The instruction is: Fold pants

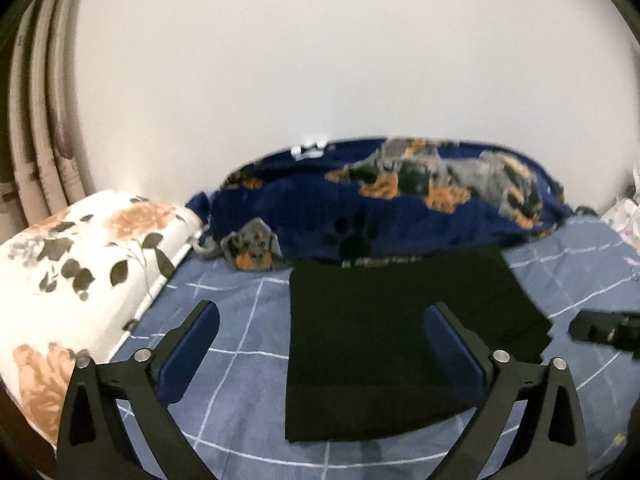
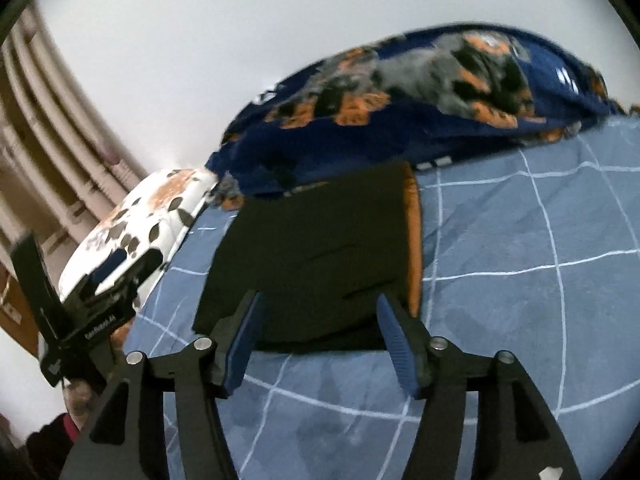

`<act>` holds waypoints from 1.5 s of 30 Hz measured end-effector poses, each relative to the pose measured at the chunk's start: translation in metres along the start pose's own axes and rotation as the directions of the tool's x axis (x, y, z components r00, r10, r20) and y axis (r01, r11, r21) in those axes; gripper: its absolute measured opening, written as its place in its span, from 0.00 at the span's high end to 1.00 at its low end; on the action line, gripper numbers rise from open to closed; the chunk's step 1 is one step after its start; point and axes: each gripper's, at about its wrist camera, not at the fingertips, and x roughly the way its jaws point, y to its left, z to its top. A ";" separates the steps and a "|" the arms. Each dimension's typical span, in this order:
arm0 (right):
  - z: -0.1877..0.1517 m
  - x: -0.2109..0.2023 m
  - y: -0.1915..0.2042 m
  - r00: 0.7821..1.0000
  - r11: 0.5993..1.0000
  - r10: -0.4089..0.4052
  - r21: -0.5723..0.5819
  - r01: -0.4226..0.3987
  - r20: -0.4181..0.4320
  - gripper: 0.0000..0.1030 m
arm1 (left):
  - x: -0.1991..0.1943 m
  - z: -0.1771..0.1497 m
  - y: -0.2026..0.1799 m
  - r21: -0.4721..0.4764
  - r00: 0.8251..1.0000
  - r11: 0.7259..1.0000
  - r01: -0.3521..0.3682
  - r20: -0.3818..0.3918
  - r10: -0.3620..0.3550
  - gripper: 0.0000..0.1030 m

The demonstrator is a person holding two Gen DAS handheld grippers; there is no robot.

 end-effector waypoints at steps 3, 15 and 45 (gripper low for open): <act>-0.004 -0.014 0.023 1.000 0.999 0.003 -0.043 -0.002 0.017 0.41 | -0.024 0.009 0.002 -0.025 0.999 1.000 0.004 0.040 -0.003 0.00; -0.013 -0.072 0.069 0.994 0.992 0.031 -0.121 -0.018 0.103 0.33 | -0.118 0.031 -0.001 -0.030 0.979 0.999 0.031 0.204 -0.024 0.00; -0.039 -0.114 0.086 0.987 0.992 -0.031 -0.119 0.051 0.161 0.19 | -0.137 0.015 -0.007 -0.073 0.989 0.994 0.086 0.129 -0.076 0.00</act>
